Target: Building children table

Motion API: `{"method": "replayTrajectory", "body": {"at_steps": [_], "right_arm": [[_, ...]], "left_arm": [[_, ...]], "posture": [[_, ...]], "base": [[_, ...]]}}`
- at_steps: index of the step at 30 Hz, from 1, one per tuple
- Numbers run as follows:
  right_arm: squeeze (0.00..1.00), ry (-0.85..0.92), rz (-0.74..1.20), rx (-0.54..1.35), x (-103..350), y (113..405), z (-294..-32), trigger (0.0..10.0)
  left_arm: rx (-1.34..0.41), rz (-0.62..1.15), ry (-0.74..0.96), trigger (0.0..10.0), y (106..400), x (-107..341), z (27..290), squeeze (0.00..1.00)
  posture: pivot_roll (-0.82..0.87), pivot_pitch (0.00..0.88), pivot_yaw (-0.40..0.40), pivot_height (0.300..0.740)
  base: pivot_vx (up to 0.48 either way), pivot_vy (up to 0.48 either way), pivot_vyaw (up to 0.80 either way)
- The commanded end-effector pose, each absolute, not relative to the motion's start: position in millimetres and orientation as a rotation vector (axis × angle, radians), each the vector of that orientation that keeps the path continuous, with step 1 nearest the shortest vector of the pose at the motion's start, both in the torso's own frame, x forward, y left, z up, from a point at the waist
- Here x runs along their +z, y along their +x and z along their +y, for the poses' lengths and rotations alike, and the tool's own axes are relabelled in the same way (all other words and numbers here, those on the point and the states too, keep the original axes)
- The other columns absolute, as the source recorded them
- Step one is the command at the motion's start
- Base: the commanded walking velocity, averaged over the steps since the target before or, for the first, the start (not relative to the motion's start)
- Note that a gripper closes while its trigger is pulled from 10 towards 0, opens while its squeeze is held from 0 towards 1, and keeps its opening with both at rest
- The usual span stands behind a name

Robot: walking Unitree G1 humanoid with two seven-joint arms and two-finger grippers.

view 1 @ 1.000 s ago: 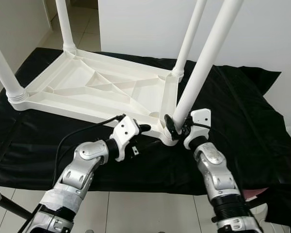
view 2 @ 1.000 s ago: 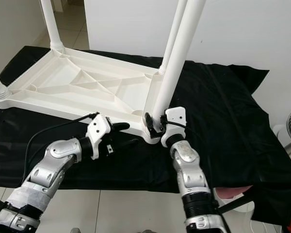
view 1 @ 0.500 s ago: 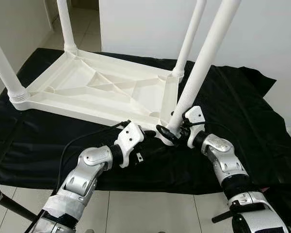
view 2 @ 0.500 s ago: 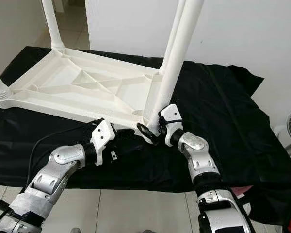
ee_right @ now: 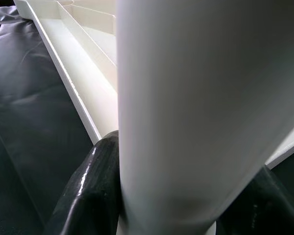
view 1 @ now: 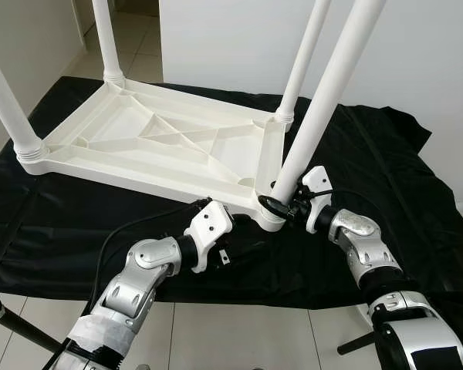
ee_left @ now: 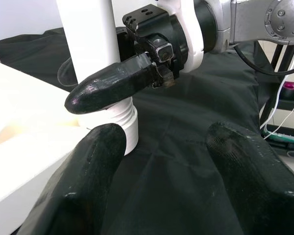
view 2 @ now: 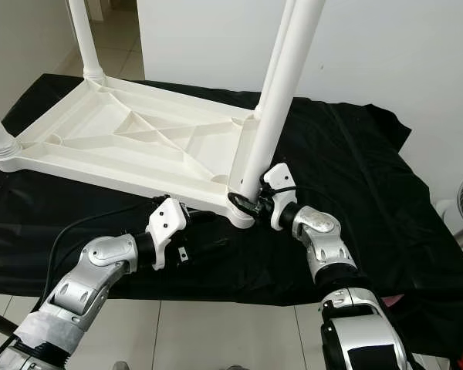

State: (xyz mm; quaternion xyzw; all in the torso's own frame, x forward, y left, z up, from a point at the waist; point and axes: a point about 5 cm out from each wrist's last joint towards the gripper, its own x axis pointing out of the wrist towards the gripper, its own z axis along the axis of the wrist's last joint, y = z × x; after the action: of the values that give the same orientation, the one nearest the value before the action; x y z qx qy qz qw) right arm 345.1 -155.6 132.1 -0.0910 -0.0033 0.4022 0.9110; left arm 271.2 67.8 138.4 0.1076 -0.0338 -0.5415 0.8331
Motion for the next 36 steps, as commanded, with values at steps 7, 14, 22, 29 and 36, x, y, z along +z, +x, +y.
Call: {"method": "replayTrajectory", "body": {"at_steps": [7,14,22,29,36], "right_arm": [[0.0,-0.135,0.001,0.71,118.5,336.2,-152.9,10.0],[0.0,-0.058,-0.052,0.479,123.0,332.2,-142.3,10.0],[0.0,0.018,-0.084,0.183,124.4,320.6,-132.1,10.0],[0.0,0.078,-0.056,0.019,120.6,304.8,-116.8,10.0],[1.0,0.069,-0.071,0.059,123.2,307.4,-124.3,10.0]], "left_arm": [[-1.149,-0.072,0.228,10.0,271.3,139.5,64.8,0.0],[-1.139,-0.078,0.227,10.0,274.4,141.4,65.4,0.0],[-1.126,-0.083,0.229,10.0,276.9,142.1,66.8,0.0],[-1.097,-0.096,0.234,10.0,282.2,145.9,71.0,0.0],[-1.089,-0.102,0.24,10.0,284.3,147.3,72.5,0.0]], "posture": [[-0.01,0.0,-0.09,0.74],[-0.02,0.0,-0.092,0.74],[-0.02,0.0,-0.107,0.74],[-0.02,0.0,-0.116,0.74],[-0.02,0.0,-0.113,0.74]], "base": [[0.0,0.0,0.0],[0.0,0.0,0.0],[0.0,0.0,0.0],[0.0,0.0,0.0],[0.0,0.0,0.0]]}}
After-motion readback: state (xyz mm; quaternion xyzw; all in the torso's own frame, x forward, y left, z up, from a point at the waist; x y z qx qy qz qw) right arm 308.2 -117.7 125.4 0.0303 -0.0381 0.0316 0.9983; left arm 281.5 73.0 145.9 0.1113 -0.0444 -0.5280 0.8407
